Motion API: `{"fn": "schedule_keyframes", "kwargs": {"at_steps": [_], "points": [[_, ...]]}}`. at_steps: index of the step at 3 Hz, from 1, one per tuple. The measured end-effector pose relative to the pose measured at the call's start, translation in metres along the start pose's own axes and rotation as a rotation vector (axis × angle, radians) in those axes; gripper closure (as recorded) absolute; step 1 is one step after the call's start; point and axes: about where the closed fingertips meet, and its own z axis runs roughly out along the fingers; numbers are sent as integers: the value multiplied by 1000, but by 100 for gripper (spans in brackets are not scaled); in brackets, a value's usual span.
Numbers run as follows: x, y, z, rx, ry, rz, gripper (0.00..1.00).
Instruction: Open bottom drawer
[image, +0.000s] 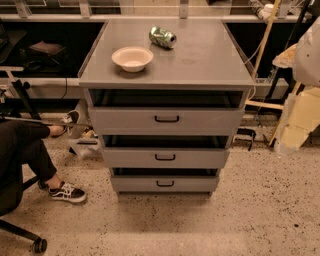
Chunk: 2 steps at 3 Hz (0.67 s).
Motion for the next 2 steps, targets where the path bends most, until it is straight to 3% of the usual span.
{"fn": "schedule_keyframes", "kwargs": {"at_steps": [1,2], "points": [[0,0,0,0,0,0,0],[-7,7,22,-28,-4,-5,0]]}}
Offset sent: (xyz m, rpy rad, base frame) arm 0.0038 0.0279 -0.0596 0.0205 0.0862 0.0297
